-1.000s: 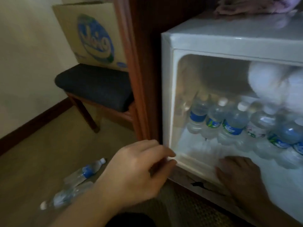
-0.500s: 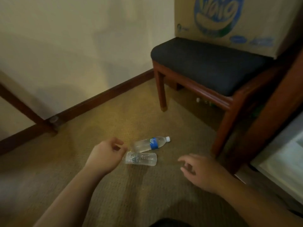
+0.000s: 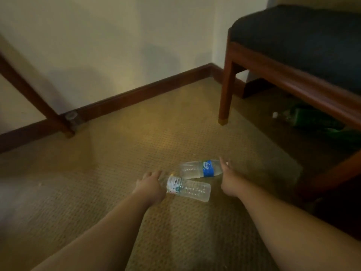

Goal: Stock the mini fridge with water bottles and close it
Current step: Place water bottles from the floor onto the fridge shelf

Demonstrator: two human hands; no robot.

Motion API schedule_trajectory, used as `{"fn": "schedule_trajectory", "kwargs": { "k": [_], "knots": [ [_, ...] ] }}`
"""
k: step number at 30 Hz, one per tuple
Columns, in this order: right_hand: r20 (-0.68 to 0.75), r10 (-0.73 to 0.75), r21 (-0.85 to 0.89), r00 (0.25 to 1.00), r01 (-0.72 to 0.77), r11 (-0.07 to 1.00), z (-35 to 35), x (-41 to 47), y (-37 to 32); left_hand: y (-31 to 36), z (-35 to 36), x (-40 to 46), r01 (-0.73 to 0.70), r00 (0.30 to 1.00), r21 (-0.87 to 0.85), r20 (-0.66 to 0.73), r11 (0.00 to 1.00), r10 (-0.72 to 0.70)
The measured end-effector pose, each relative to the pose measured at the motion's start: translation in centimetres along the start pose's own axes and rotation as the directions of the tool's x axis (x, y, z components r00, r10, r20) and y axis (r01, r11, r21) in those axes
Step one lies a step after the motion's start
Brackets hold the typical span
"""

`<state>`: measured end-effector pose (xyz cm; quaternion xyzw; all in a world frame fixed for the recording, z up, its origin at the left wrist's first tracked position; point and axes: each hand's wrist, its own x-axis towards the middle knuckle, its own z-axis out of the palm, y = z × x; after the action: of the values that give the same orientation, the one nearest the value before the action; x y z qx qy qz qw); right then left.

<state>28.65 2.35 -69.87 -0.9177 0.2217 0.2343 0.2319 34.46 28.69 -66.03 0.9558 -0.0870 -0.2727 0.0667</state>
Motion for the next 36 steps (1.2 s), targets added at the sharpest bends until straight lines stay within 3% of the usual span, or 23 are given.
{"fn": "schedule_trajectory", "kwargs": {
  "k": [2,7,11,14,19,26,31,36],
  "knots": [
    [0.025,0.027,-0.015,0.999,-0.027,1.000,1.5,1.3,0.1,0.0,0.7,0.8,-0.048,0.998,0.051,0.033,0.998,0.046],
    [-0.126,0.020,-0.083,0.992,-0.031,0.996,1.7,3.5,0.8,-2.1,3.0,4.9,-0.054,0.997,0.105,0.062,0.993,0.048],
    [-0.214,-0.033,-0.195,0.976,-0.010,0.981,2.1,3.1,1.1,-2.4,4.1,5.3,-0.088,0.996,0.249,-0.007,0.965,0.093],
    [-0.200,-0.028,-0.083,0.979,0.012,0.996,2.5,1.8,1.6,-2.7,4.4,3.9,-0.110,0.992,0.276,-0.036,0.955,0.124],
    [-0.134,0.025,0.318,0.991,0.019,0.948,0.8,-2.5,4.2,-0.9,1.4,0.5,-0.291,0.953,0.181,-0.034,0.940,0.301],
    [-0.476,-0.078,0.244,0.876,0.216,0.945,-3.3,-13.4,7.9,8.3,-4.4,-5.2,-0.642,0.738,0.271,-0.035,0.717,0.674],
    [-0.483,-0.072,0.194,0.873,0.187,0.963,-6.7,-20.8,11.7,15.1,-6.1,-10.0,-0.767,0.578,0.382,0.064,0.515,0.813],
    [-0.539,-0.065,0.197,0.840,0.201,0.960,-10.1,-28.7,14.8,20.4,-9.4,-15.4,-0.867,0.395,0.350,0.048,0.355,0.917]
  ]
}}
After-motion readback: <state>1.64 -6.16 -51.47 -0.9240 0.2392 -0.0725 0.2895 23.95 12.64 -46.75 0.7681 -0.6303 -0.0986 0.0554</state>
